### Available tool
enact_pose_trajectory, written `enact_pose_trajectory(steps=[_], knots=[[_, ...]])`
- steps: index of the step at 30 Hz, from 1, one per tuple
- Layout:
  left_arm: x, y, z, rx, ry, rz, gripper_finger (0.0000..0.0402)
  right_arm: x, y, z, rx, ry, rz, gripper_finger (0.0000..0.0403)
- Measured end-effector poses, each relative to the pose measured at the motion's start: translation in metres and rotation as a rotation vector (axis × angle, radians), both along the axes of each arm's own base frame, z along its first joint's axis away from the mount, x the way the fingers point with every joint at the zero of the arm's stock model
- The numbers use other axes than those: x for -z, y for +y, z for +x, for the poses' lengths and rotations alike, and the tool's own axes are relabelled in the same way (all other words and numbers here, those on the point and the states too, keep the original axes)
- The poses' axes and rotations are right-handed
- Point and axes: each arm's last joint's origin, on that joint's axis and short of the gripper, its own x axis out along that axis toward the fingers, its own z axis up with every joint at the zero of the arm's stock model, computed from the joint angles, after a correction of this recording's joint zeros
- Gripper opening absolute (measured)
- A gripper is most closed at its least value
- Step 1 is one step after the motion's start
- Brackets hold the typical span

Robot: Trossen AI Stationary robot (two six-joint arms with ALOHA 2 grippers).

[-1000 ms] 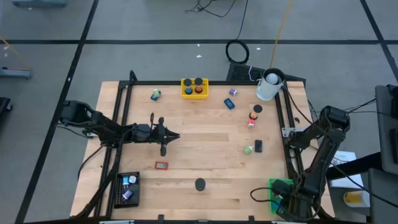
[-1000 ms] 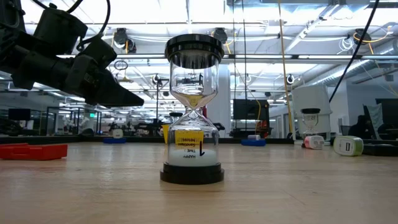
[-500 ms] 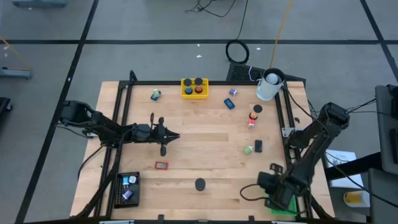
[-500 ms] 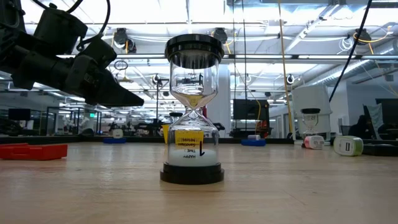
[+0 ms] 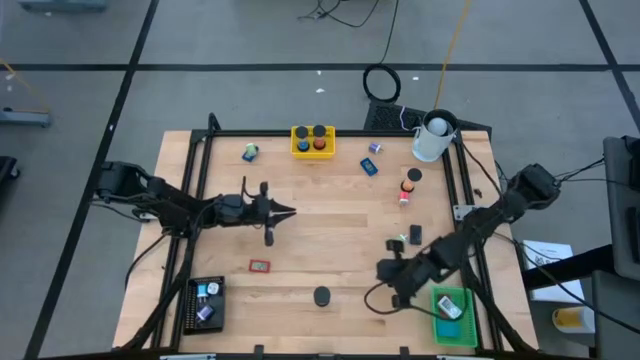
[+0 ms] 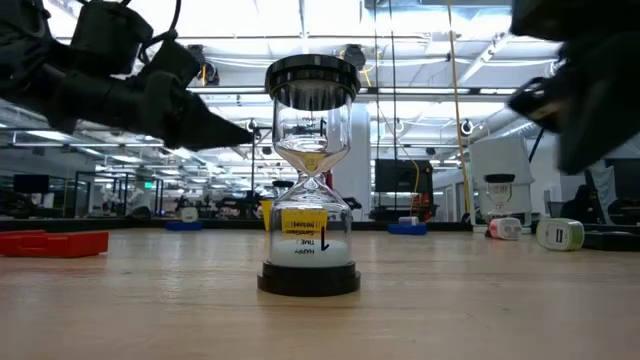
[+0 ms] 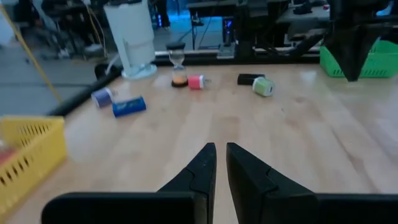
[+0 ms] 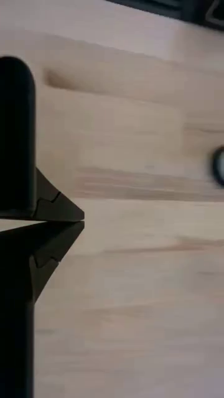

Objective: Pick & Place Office items
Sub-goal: Put the orange hour glass into the yellow bin

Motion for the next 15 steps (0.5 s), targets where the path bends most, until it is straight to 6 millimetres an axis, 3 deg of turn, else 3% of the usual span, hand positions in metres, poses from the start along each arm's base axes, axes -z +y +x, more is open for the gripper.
enact_pose_trajectory(steps=[5, 15], knots=[[-0.009, 0.001, 0.008, 0.002, -0.030, 0.052, 0.0047, 0.005, -0.013, 0.013, -0.048, -0.194, -0.099, 0.0001], [-0.008, 0.001, 0.009, -0.003, -0.031, -0.003, 0.0046, -0.016, -0.032, 0.041, 0.059, -0.485, -0.165, 0.0008]])
